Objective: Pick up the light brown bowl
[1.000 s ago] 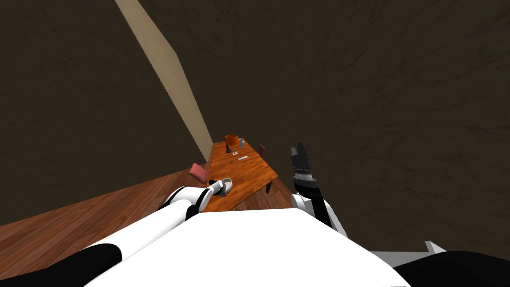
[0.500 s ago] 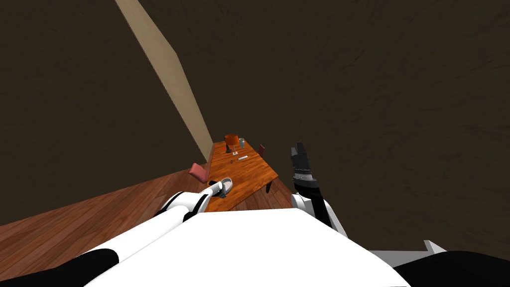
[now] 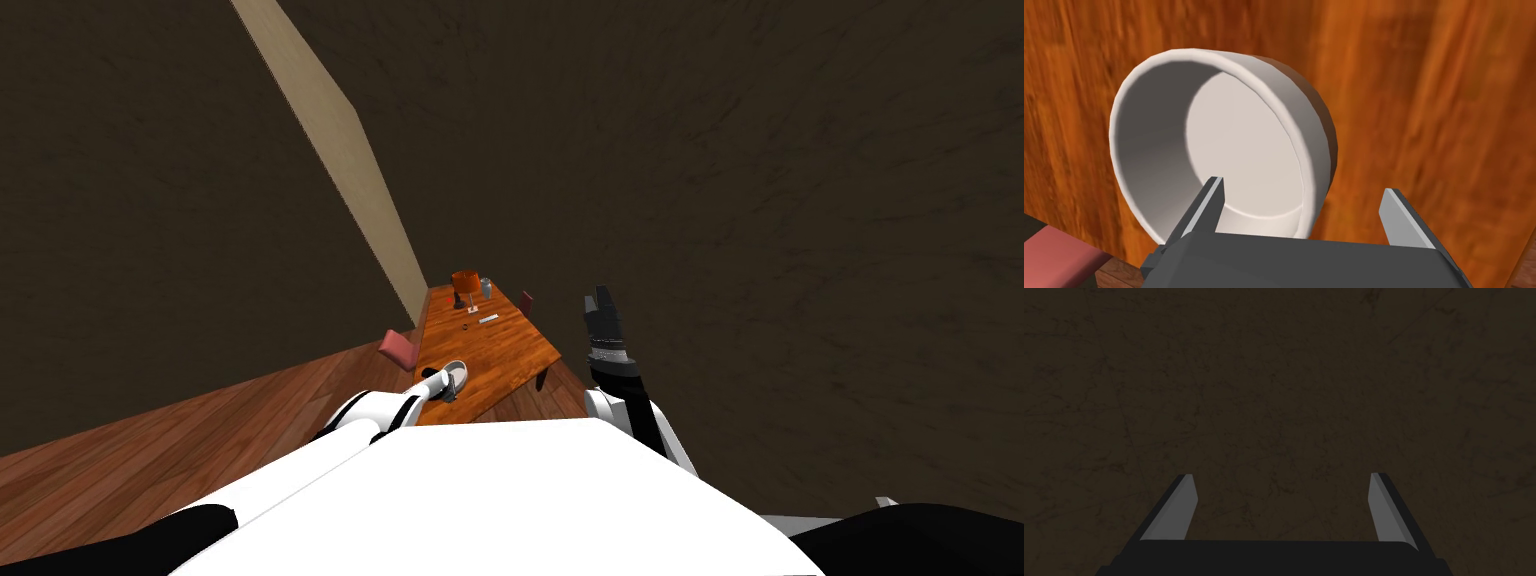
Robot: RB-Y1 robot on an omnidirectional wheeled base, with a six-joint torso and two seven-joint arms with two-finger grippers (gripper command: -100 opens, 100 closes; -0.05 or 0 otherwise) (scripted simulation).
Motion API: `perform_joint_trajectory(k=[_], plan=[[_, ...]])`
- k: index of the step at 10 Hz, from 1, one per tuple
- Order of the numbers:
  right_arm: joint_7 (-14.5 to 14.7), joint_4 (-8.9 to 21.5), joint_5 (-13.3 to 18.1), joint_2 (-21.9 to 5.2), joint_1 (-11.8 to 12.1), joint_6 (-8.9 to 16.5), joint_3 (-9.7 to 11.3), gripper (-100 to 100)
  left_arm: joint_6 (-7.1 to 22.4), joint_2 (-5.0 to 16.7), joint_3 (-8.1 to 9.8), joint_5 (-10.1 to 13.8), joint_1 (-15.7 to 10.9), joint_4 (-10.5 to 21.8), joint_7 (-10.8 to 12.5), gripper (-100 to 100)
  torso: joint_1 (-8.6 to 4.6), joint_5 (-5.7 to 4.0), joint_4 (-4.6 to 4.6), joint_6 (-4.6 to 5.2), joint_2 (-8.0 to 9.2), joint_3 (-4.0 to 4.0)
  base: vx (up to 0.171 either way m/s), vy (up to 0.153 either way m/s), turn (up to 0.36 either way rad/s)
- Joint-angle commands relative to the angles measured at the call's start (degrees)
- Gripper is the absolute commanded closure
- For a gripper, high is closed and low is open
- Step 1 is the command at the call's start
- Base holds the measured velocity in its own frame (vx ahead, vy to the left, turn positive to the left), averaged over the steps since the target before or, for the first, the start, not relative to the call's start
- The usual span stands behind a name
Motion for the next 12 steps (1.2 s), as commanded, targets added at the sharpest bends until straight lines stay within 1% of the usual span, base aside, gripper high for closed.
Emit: perform_joint_trajectory(k=[1,2,3,4,5,6,10,11,12], plan=[[0.00,0.00,0.00,0.00,0.00,0.00,0.00,0,-1.10,-0.86,0.12,-1.41,1.83,-1.41,0.46,-100,0.00,0.00,0.00,0.00,0.00,0.00,0.055,0.032,-0.003],[0.00,0.00,0.00,0.00,0.00,0.00,0.00,0,-1.10,-0.86,0.12,-1.41,1.83,0.19,0.04,-100,0.03,0.01,0.00,-0.01,0.00,0.00,0.047,0.027,-0.004],[0.00,0.00,0.00,0.00,0.00,0.00,0.00,0,-1.10,-0.86,0.12,-1.41,1.83,0.12,-0.04,-100,0.02,0.01,0.00,-0.01,0.03,0.02,0.018,0.010,0.002],[0.00,0.00,0.00,0.00,0.00,0.00,0.00,0,-1.10,-0.86,0.12,-1.41,1.83,-1.21,0.46,-100,-0.03,0.00,0.02,-0.01,0.12,0.06,0.000,0.000,0.000],[0.00,0.00,0.00,0.00,-0.01,0.00,0.00,0,-1.43,-0.96,0.20,-1.31,1.69,-0.24,-0.17,-100,-0.07,-0.01,0.04,0.00,0.18,0.11,0.000,0.000,0.000],[0.00,0.00,0.00,0.00,-0.01,0.00,0.00,0,-1.31,-0.97,0.14,-1.40,1.74,-0.47,0.22,100,-0.08,-0.02,0.05,0.00,0.21,0.12,0.000,0.000,0.000],[0.00,0.00,0.00,0.00,-0.01,0.00,0.00,0,-1.23,-1.01,0.17,-1.35,1.76,-0.40,0.23,100,-0.06,-0.03,0.05,0.02,0.18,0.11,0.000,0.000,0.000],[0.00,0.00,0.00,0.00,-0.01,0.00,0.00,0,-1.22,-1.02,0.17,-1.35,1.77,-0.40,0.23,0,-0.06,-0.02,0.05,0.02,0.17,0.11,0.000,0.000,0.000],[0.00,0.00,0.00,0.00,-0.01,0.00,0.00,0,0.47,0.26,-0.33,-0.42,0.54,-1.31,0.18,100,-0.05,-0.02,0.05,0.02,0.17,0.10,-0.056,-0.019,-0.002]])
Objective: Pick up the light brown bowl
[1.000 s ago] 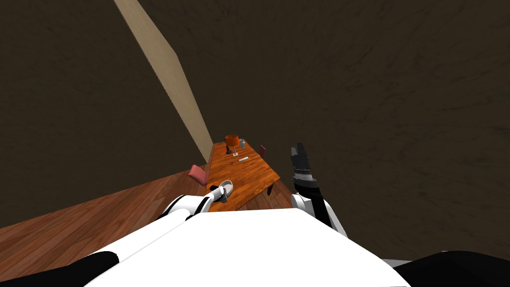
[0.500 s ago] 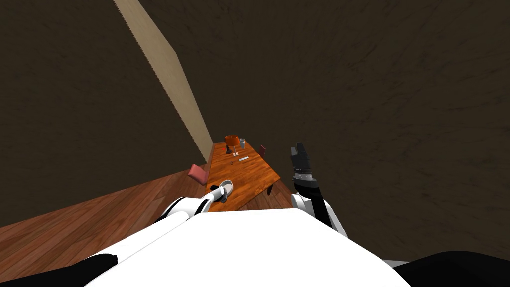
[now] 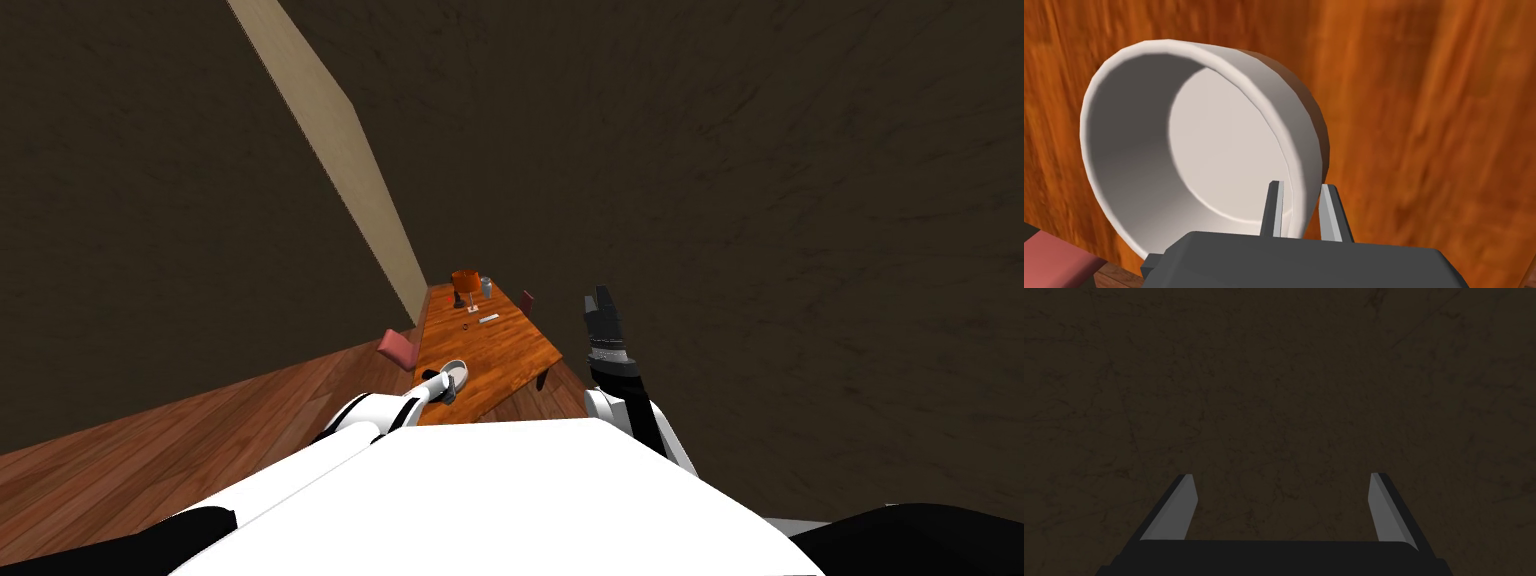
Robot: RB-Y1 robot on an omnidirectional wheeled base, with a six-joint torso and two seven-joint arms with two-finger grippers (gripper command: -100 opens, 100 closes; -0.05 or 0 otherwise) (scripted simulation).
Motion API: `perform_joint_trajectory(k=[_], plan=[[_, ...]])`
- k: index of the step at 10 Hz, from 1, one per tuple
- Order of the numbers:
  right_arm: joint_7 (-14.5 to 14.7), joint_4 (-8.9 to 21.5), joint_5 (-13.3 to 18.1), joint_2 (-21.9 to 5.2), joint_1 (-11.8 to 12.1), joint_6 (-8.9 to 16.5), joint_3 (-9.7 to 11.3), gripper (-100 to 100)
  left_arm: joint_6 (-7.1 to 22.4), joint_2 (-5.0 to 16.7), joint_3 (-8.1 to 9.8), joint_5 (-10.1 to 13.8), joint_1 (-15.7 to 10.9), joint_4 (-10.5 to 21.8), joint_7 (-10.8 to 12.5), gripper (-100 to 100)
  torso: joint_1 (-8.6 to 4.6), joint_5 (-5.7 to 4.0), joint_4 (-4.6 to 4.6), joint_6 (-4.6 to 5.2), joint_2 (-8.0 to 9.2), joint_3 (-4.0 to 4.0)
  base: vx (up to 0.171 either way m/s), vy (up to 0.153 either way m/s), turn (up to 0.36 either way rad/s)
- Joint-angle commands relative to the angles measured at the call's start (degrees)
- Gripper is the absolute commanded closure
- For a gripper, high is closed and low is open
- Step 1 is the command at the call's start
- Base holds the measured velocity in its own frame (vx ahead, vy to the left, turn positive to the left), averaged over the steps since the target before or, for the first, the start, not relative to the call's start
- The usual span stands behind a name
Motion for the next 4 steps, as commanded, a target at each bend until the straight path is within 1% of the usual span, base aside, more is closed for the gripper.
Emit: perform_joint_trajectory(k=[1,2,3,4], plan=[[0.00,0.00,0.00,0.00,0.00,0.00,0.00,0,1.88,1.27,-0.51,0.83,-0.94,-0.96,-0.02,100,0.00,0.00,0.00,0.00,0.00,0.00,-0.088,-0.042,-0.007],[0.00,0.00,0.00,0.00,0.00,0.00,0.00,0,3.05,2.11,-0.85,1.57,-1.90,-0.88,-0.23,100,-0.08,-0.01,0.02,-0.02,0.16,0.09,-0.099,-0.059,0.006],[0.00,0.00,0.00,0.00,-0.01,0.00,0.00,0,1.90,1.48,-0.53,1.35,-1.74,-0.06,-0.31,100,-0.18,-0.03,0.05,-0.01,0.25,0.15,-0.043,-0.028,0.001],[0.00,0.00,0.00,0.00,0.00,0.00,0.00,0,1.97,1.54,-0.50,1.54,-1.95,0.20,-0.63,0,-0.10,-0.02,0.03,-0.02,0.14,0.10,-0.008,-0.005,0.000]])
